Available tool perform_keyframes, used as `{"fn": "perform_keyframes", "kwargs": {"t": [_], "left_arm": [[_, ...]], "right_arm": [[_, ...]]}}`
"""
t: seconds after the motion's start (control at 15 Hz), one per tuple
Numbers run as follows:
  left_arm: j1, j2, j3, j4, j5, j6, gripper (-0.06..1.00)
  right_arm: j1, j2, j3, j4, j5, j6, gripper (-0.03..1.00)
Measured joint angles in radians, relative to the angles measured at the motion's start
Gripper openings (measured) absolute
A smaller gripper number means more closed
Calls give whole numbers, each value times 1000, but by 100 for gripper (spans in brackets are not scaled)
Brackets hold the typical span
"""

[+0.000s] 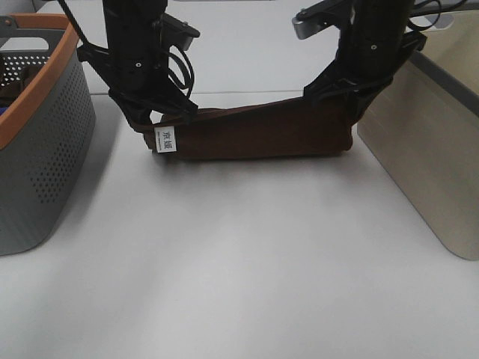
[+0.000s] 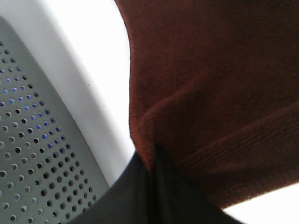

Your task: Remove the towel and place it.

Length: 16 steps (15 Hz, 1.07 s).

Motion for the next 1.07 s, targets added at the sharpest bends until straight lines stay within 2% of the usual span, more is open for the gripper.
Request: {"fn": "perform_keyframes", "kwargs": {"t": [0.07, 0.13, 0.2, 0.27, 0.47, 0.53, 0.8, 1.07], "left_arm": [[0, 0, 0, 1, 0, -1, 0], [0, 0, 0, -1, -1, -3, 0], [0, 0, 0, -2, -1, -3, 0], [1, -1, 0, -1, 0, -3, 0], [6, -3, 13, 5, 4, -2, 0], [7, -5, 37, 6, 4, 0, 0], [7, -22, 182, 7, 9, 0, 0], [7, -49, 248, -14, 10, 0, 0]], "right_arm": [[24, 0, 0, -91, 1, 51, 0], [32, 0, 0, -140, -1, 82, 0], [33, -4, 0, -140, -14, 79, 0], [32, -9, 0, -94, -23, 50, 0], [32, -14, 2, 151, -15, -105, 0], [32, -14, 2, 193, -13, -134, 0], [32, -14, 19, 289, 0, -185, 0], [32, -14, 154, 322, -47, -202, 0]]}}
